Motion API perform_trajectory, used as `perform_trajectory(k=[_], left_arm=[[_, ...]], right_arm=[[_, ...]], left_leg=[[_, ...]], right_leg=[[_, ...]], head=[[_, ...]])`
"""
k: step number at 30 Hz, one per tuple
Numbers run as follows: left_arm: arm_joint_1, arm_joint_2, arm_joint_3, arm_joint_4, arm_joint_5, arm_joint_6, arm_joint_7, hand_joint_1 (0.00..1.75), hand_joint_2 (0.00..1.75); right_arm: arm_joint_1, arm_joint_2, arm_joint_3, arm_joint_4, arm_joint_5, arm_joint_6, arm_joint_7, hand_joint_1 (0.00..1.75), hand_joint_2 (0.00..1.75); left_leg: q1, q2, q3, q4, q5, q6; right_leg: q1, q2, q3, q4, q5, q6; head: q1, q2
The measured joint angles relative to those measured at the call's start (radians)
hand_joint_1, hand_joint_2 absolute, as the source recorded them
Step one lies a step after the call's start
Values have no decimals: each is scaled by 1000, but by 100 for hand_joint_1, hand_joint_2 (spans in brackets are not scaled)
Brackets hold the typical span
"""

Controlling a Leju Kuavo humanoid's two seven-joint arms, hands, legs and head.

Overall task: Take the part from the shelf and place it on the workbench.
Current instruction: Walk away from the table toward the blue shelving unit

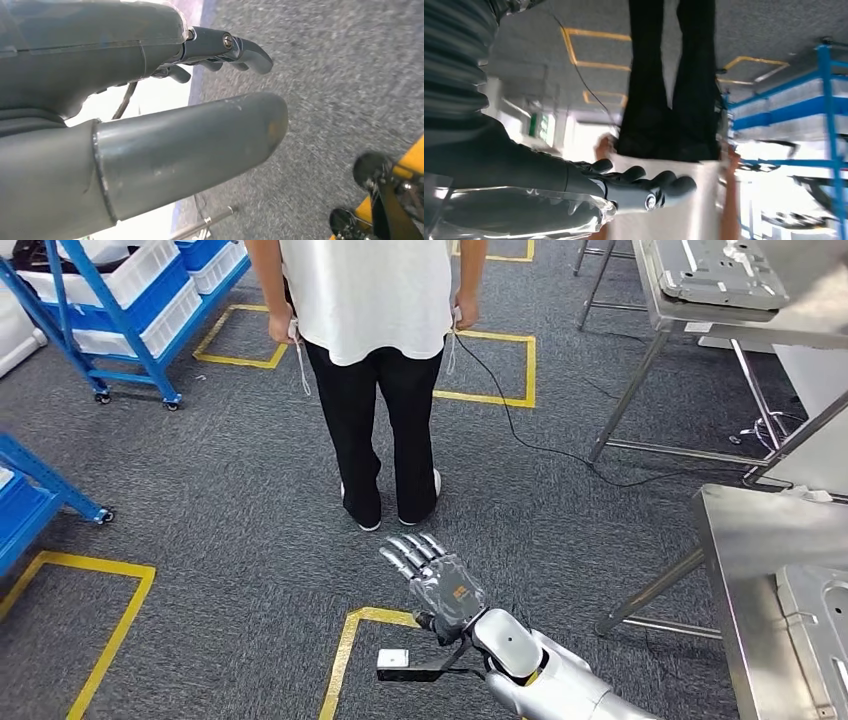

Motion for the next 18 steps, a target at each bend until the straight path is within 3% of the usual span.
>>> perform_trajectory(k=[2,4,5,6,8,10,11,13,15,17,18], left_arm=[[-2,-1,2,0,-3,1,-1,0,0],[-1,-3,4,0,-7,0,-3,0,0],[0,-5,6,0,-8,-1,-5,0,0],[2,-6,7,0,-9,-2,-8,0,0],[4,-9,12,0,-11,-5,-13,0,0],[3,-11,16,0,-13,-8,-16,0,0],[3,-12,19,-1,-13,-9,-16,0,0],[5,-14,25,-1,-13,-12,-17,0,0],[4,-15,30,-1,-11,-18,-17,0,0],[0,-16,33,-1,-10,-26,-17,0,0],[-1,-16,35,-2,-10,-29,-17,0,0]], right_arm=[[26,14,-48,44,-51,-26,-31,0,175],[59,32,-95,93,-100,-40,-59,0,175],[74,43,-119,117,-127,-45,-73,0,175],[88,55,-144,145,-156,-50,-86,0,175],[107,79,-197,203,-200,-67,-103,0,175],[115,94,-240,260,-219,-90,-115,0,175],[116,99,-254,284,-225,-98,-119,0,175],[117,110,-276,326,-238,-101,-110,0,175],[116,120,-305,382,-267,-98,-100,0,175],[116,125,-344,455,-301,-100,-110,0,175],[118,126,-363,493,-315,-101,-117,0,175]], left_leg=[[-1,59,-49,110,-63,-4],[3,77,-95,213,-103,-10],[5,82,-97,221,-97,-13],[7,87,-78,189,-75,-15],[6,122,-4,56,-21,-15],[1,152,42,-30,0,-5],[-3,155,45,-39,-3,1],[-3,134,46,-43,0,12],[1,114,50,-51,7,26],[2,92,50,-55,11,36],[1,78,48,-55,12,38]], right_leg=[[3,-30,4,-6,2,-8],[6,-63,4,-6,-1,-10],[6,-79,5,-5,-3,-9],[6,-93,6,-4,-6,-8],[6,-115,9,0,-13,-1],[10,-133,11,6,-21,10],[13,-141,12,7,-23,15],[12,-152,17,7,-27,25],[6,-114,8,41,-56,35],[0,-53,-41,150,-119,41],[-2,-38,-74,217,-149,42]], head=[[-1,0],[-1,0],[0,0],[-1,0],[-1,0],[0,0],[0,0],[0,0],[0,0],[0,0],[0,0]])
